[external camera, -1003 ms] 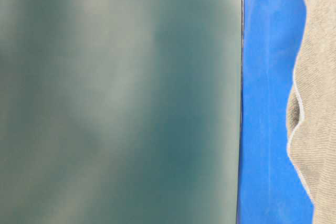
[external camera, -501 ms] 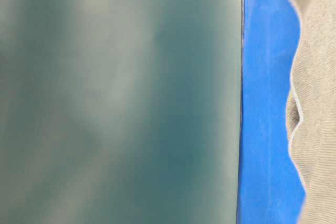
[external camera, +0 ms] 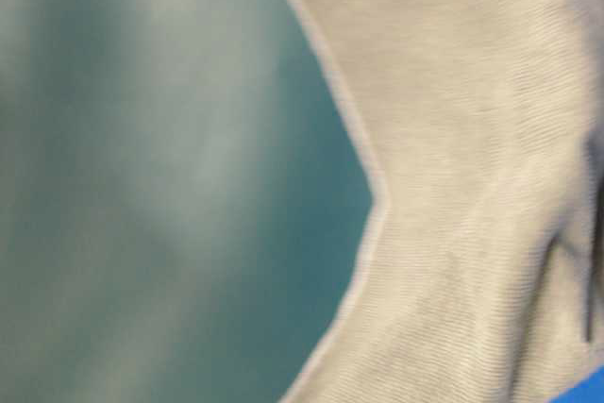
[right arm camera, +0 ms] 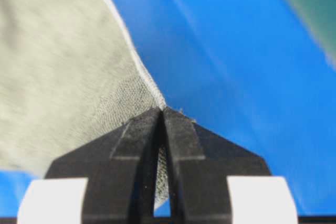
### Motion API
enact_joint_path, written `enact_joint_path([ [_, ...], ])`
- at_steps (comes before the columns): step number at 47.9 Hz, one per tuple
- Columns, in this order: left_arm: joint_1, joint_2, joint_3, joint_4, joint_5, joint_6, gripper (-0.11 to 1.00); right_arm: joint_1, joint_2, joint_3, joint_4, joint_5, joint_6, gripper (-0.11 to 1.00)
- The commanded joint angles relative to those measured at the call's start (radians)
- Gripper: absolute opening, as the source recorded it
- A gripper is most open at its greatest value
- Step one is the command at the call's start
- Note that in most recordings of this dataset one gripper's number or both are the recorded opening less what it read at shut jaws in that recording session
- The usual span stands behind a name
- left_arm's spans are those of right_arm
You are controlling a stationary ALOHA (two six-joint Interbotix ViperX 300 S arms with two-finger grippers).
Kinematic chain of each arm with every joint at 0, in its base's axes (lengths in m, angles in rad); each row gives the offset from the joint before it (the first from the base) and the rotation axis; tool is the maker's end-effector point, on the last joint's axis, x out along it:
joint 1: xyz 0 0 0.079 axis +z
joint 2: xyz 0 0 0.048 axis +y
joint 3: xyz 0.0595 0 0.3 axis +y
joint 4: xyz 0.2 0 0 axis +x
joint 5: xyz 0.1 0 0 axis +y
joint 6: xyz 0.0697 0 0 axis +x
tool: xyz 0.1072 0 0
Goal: Fold a large towel.
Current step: 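Lift the towel high with both grippers and shake it out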
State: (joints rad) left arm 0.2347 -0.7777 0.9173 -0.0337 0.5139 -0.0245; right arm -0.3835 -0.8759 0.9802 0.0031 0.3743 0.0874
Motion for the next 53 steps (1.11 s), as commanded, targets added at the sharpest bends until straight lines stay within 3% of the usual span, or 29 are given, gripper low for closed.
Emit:
enact_joint_path([
  [1,0.02,-0.003,-0.051,0.011,-0.009,0.015,0.03,-0.003,-0.038,-0.034,-0.003,-0.029,-0.002,0.03],
  [9,0.106,0.038,-0.164,0.015,-0.005,0.118,0.03,-0.071,-0.035,-0.114,-0.055,-0.054,-0.005,0.03],
  [17,0.193,0.095,-0.302,0.014,-0.003,0.238,0.03,-0.21,0.011,-0.215,-0.106,-0.054,-0.005,0.03],
  [26,0.348,0.167,-0.462,0.015,-0.002,0.253,0.03,-0.38,0.063,-0.318,-0.167,-0.067,-0.008,0.03],
  [33,0.446,0.229,-0.577,0.015,0.02,0.252,0.03,-0.468,0.115,-0.408,-0.207,-0.067,-0.011,0.03],
  [44,0.39,0.25,-0.681,0.012,0.175,0.244,0.03,-0.448,0.114,-0.518,-0.202,0.018,-0.012,0.03],
  [49,0.336,0.215,-0.712,0.011,0.245,0.218,0.03,-0.402,0.083,-0.546,-0.196,0.086,-0.002,0.03],
  [53,0.293,0.179,-0.727,0.009,0.295,0.21,0.03,-0.328,0.046,-0.571,-0.163,0.149,-0.002,0.03],
])
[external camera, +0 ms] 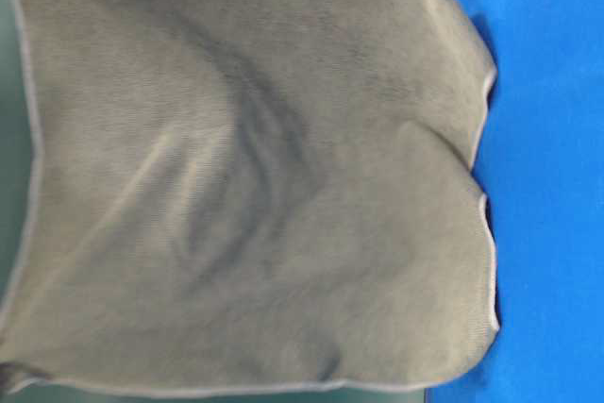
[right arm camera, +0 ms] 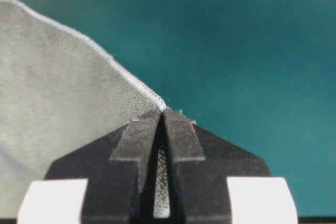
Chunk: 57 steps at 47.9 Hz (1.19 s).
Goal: Fold a large towel.
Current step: 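Lift the towel high with both grippers and shake it out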
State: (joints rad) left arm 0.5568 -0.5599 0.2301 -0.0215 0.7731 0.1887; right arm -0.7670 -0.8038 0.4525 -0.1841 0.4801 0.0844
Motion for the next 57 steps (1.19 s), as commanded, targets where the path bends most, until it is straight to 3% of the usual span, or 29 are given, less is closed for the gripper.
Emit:
enact_joint_path([
  [1,-0.04,-0.048,-0.043,-0.005,0.048,-0.005,0.03,0.074,-0.034,-0.049,0.034,0.057,0.003,0.03],
  [9,-0.143,-0.124,-0.067,-0.012,0.121,-0.075,0.03,0.227,-0.104,-0.101,0.141,0.167,0.006,0.03],
  [17,-0.245,-0.193,-0.094,-0.014,0.141,-0.273,0.03,0.328,-0.15,-0.152,0.293,0.227,0.02,0.03],
  [25,-0.341,-0.225,-0.104,-0.014,0.156,-0.433,0.03,0.354,-0.164,-0.173,0.405,0.238,0.021,0.03],
  [32,-0.431,-0.232,-0.117,-0.015,0.16,-0.552,0.03,0.356,-0.164,-0.175,0.549,0.229,0.018,0.03],
  [36,-0.479,-0.233,-0.132,-0.015,0.16,-0.637,0.03,0.356,-0.169,-0.178,0.604,0.212,0.009,0.03],
  [43,-0.506,-0.241,-0.137,-0.009,0.167,-0.706,0.03,0.356,-0.169,-0.178,0.615,0.206,0.012,0.03],
  [49,-0.503,-0.232,-0.126,-0.003,0.172,-0.712,0.03,0.354,-0.166,-0.167,0.607,0.206,0.012,0.03],
  [57,-0.414,-0.198,-0.034,0.002,0.172,-0.712,0.03,0.322,-0.14,-0.11,0.546,0.206,0.035,0.03],
])
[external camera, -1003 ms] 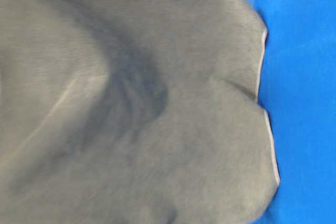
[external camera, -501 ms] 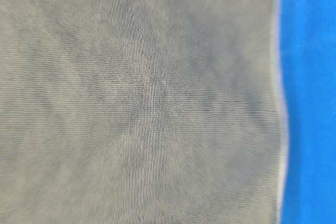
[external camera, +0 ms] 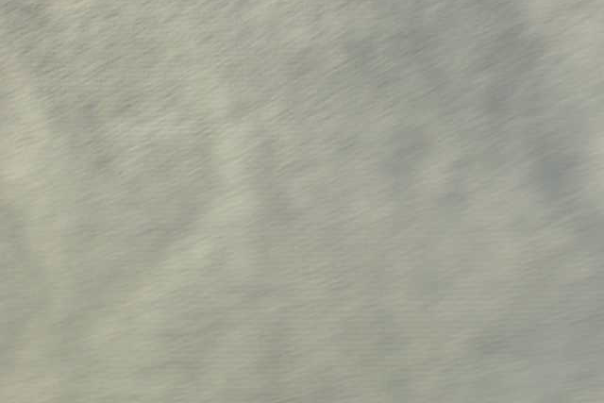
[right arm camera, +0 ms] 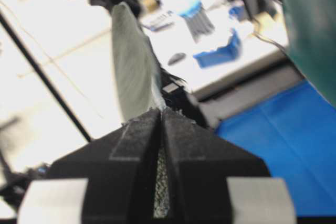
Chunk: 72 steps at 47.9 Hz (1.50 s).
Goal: Fold a large towel.
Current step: 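Lift the towel high with both grippers and shake it out, then lower the towel flat onto the table and open both grippers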
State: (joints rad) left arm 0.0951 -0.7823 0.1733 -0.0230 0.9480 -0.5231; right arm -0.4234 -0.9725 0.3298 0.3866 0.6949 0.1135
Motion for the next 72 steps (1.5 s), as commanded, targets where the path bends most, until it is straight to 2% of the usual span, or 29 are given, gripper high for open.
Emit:
enact_joint_path([
  [1,0.066,0.026,0.035,0.003,-0.002,0.0,0.03,-0.032,0.035,0.023,-0.029,-0.009,0.011,0.03],
  [8,0.183,0.029,0.129,0.003,-0.005,0.014,0.03,-0.117,0.075,0.098,-0.084,-0.011,0.048,0.03],
  [17,0.339,0.032,0.261,0.005,-0.052,0.052,0.03,-0.252,0.11,0.183,-0.155,-0.018,0.058,0.03],
  [26,0.477,0.069,0.36,0.005,-0.16,0.189,0.03,-0.397,0.153,0.261,-0.238,-0.048,0.055,0.03],
  [33,0.561,0.106,0.411,0.005,-0.302,0.31,0.03,-0.463,0.19,0.284,-0.357,-0.08,0.055,0.03],
  [38,0.615,0.14,0.414,0.005,-0.374,0.382,0.03,-0.488,0.221,0.285,-0.416,-0.123,0.057,0.03],
  [43,0.661,0.181,0.408,0.002,-0.41,0.436,0.03,-0.491,0.259,0.285,-0.446,-0.163,0.057,0.03],
  [50,0.66,0.206,0.42,-0.005,-0.41,0.448,0.03,-0.491,0.301,0.291,-0.449,-0.172,0.054,0.03],
  [57,0.607,0.164,0.459,-0.009,-0.383,0.443,0.03,-0.462,0.279,0.327,-0.446,-0.141,0.054,0.03],
  [65,0.462,0.092,0.548,-0.021,-0.359,0.414,0.03,-0.364,0.192,0.405,-0.42,-0.08,0.06,0.03],
  [72,0.336,0.063,0.638,-0.02,-0.364,0.336,0.03,-0.245,0.106,0.505,-0.35,-0.038,0.066,0.03],
])
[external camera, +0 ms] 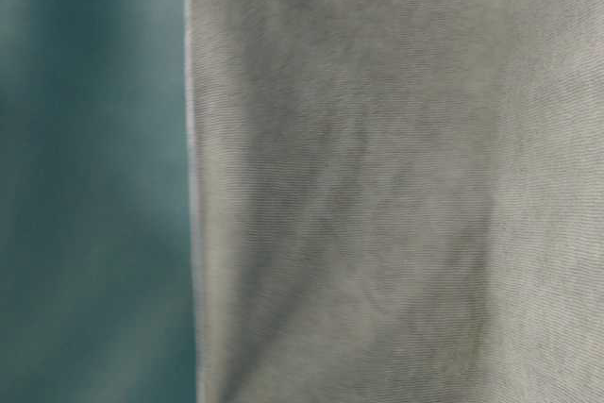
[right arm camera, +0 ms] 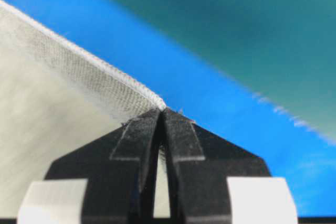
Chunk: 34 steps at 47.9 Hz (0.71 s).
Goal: Fold a large towel.
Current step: 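Lower the towel flat onto the table and open both grippers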
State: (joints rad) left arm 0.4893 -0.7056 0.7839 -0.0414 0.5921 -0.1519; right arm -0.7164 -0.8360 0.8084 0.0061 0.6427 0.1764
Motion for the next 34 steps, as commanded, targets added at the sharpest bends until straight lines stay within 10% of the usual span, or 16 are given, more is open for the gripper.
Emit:
enact_joint_path([
  [1,-0.075,-0.014,0.041,-0.003,-0.009,-0.048,0.03,0.06,-0.041,0.04,0.04,0.02,0.006,0.03],
  [22,-0.489,0.061,0.255,-0.002,-0.216,-0.301,0.03,0.308,-0.054,0.328,0.176,-0.009,0.11,0.03],
  [34,-0.574,0.215,0.301,0.002,-0.328,-0.328,0.03,0.472,0.002,0.376,0.195,-0.124,0.14,0.03],
])
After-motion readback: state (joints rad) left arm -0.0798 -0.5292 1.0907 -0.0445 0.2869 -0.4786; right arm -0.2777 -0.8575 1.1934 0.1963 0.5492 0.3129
